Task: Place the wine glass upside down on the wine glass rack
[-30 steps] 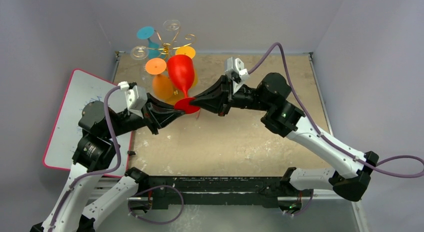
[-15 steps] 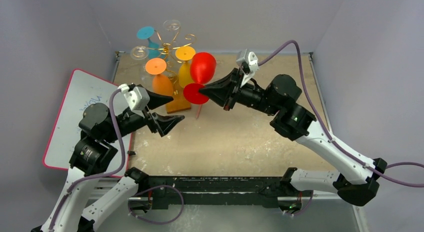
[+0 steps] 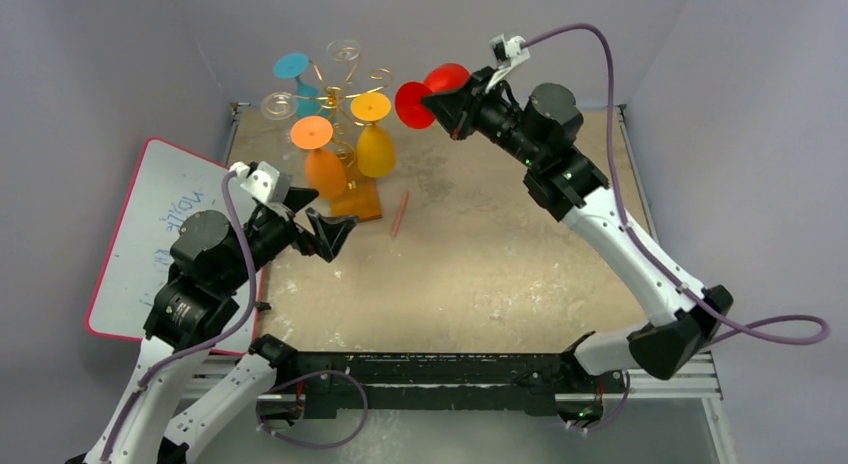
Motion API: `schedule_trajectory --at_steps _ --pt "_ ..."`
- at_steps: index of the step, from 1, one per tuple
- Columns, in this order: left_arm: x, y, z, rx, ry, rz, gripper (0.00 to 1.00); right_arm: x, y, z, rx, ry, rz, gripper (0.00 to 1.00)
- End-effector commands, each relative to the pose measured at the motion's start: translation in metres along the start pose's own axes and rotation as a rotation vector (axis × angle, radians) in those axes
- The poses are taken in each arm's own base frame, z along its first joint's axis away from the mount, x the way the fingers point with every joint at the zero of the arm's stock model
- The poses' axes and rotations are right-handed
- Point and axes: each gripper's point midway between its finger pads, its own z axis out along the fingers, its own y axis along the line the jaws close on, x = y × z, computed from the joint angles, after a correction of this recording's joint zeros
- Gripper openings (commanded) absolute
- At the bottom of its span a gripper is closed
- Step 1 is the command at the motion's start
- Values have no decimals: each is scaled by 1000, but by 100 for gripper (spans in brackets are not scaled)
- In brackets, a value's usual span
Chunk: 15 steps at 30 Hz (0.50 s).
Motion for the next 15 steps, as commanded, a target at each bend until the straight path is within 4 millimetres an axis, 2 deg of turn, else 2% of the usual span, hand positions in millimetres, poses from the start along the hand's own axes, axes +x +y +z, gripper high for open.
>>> schedule_trajectory --at_steps 1,7,11,15 --pt "13 17 1 -102 18 -55 100 -53 -7 20 -19 -143 83 0" --pt "25 30 0 -169 12 -72 100 -60 -42 54 14 -192 152 0" --pt "16 39 -6 -237 4 -96 100 -69 -68 67 60 -265 226 0" --pt "6 35 -11 -230 -4 -96 100 -72 -88 83 81 -294 275 0"
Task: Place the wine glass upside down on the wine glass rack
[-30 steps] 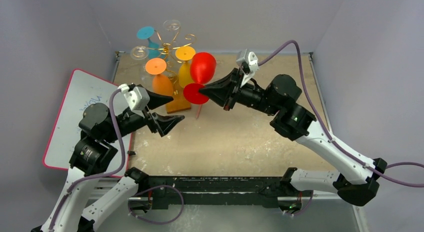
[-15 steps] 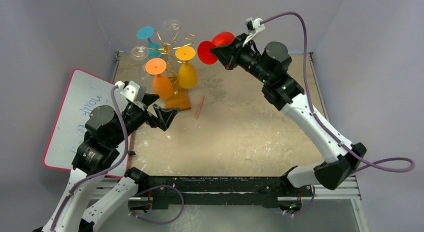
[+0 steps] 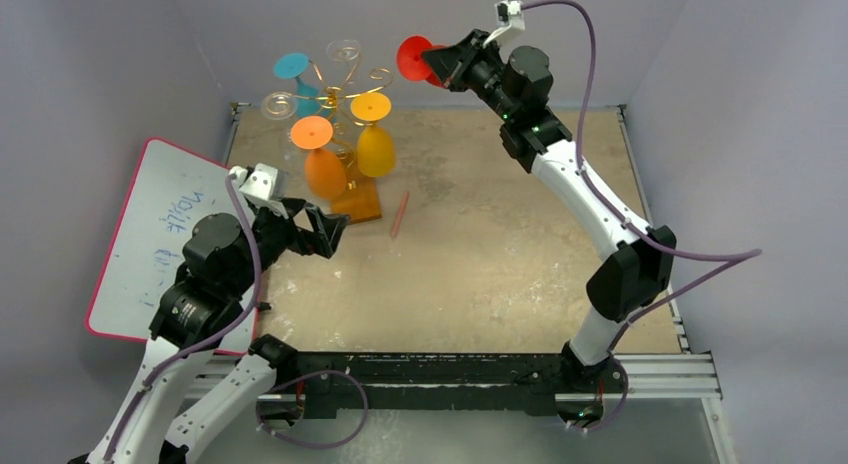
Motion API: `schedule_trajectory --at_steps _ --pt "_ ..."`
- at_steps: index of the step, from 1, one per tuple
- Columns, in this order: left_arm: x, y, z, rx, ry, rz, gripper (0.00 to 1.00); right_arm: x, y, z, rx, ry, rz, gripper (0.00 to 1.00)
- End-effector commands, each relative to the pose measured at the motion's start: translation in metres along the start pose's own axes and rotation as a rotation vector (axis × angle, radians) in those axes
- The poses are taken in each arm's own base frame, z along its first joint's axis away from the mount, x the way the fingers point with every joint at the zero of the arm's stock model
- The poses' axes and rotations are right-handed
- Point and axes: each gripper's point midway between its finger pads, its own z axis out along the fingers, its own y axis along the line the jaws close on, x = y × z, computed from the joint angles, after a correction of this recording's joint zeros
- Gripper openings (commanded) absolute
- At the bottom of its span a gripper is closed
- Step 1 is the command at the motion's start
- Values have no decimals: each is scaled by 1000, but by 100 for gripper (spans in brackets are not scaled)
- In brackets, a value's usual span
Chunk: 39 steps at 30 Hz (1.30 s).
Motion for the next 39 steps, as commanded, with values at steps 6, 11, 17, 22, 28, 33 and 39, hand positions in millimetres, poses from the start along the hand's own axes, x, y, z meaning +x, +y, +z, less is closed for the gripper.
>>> schedule_trajectory --at_steps 6,11,17,22,28,33,39 --pt "-46 -16 -21 44 -113 -41 100 -53 16 38 -111 -155 97 0" --pt "-62 -20 -33 52 -156 -51 100 -46 10 60 -141 -156 147 0" --pt "-69 -26 -40 79 -174 -64 100 -26 0 82 -157 -103 216 0" --pt "-70 -27 -44 83 -166 -49 100 -3 -1 88 -170 -37 231 0" --pt "-75 -16 -51 20 -185 -34 100 5 -1 90 -157 -12 249 0" --pt "-75 -9 -54 -18 -199 -36 100 17 -4 93 -148 12 278 0" --pt "-86 -7 -59 -37 -233 -47 100 33 7 99 -196 64 280 0"
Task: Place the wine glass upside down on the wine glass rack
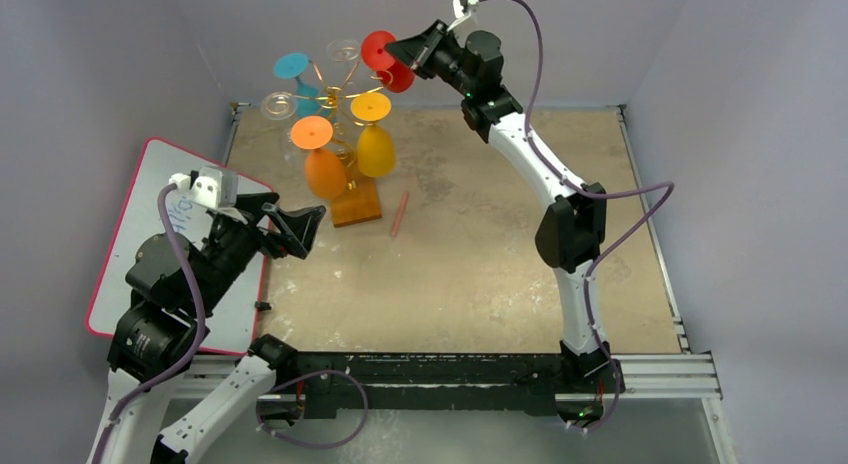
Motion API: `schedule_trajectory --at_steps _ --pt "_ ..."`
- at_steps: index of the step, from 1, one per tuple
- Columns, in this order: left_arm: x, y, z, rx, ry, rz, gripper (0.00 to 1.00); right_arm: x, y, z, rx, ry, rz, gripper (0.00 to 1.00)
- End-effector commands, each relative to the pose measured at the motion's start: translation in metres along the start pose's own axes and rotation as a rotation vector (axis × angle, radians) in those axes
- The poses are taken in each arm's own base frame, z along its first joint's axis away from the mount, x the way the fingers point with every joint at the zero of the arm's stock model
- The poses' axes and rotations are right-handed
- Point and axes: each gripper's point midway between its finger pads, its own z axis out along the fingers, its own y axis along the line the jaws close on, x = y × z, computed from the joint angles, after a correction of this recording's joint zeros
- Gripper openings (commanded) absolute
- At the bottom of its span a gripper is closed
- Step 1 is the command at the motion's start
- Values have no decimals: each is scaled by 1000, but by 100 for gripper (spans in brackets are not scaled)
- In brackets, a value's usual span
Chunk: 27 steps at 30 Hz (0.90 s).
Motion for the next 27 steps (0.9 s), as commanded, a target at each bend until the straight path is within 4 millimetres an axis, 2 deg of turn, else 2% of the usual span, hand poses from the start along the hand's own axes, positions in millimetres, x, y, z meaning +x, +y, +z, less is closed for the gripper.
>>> schedule_trajectory --at_steps 1,27 --pt "-28 -1 -8 -14 -87 -1 100 -6 42 2 -120 8 -12 0" --pt "-27 3 -12 -35 -90 1 100 29 43 4 -148 137 -27 0"
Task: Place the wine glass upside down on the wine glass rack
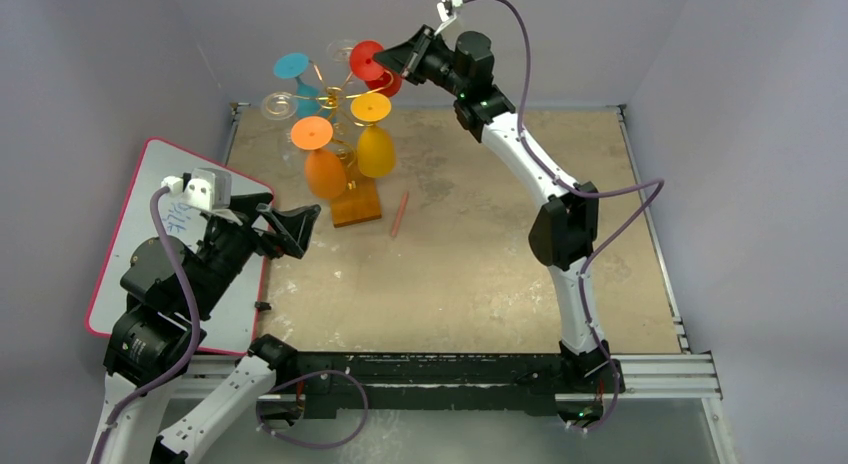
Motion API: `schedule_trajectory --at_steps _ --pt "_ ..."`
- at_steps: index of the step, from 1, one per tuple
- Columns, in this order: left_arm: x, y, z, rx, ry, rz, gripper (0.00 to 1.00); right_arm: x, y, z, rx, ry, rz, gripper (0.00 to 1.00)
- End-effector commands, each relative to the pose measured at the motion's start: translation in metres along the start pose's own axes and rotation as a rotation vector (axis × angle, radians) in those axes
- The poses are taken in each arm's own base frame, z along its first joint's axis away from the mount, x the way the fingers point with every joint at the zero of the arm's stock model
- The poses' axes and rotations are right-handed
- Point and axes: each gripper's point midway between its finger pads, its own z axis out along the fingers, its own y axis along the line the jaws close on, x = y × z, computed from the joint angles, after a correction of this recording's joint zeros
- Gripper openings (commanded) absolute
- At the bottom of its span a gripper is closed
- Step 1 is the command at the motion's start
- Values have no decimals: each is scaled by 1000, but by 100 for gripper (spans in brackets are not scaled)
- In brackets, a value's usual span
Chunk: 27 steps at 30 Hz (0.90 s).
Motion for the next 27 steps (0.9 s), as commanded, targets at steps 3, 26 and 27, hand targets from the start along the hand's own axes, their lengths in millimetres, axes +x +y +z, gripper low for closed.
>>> schedule_trajectory --at_steps 3,26,27 --pt "-19 -2 -5 0 -62 -1 100 2 33 -1 -98 35 -37 0" --pt "-20 8 -8 -54 -50 37 100 0 49 -19 -82 62 -64 0" --pt "-20 9 -8 -57 -50 38 100 1 48 -20 -77 64 -60 0"
